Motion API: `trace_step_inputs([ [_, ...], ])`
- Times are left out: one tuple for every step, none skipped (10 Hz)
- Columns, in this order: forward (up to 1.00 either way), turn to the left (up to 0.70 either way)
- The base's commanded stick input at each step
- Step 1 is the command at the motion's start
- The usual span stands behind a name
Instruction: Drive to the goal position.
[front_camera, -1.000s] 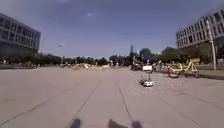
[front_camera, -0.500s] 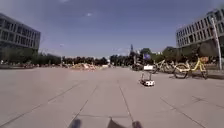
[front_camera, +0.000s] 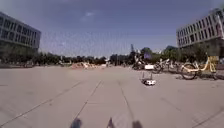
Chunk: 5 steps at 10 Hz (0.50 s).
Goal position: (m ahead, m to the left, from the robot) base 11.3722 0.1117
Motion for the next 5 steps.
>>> trace_step_inputs([
  [1.0,0.0],
  [1.0,0.0],
  [1.0,0.0],
  [1.0,0.0],
  [1.0,0.0],
])
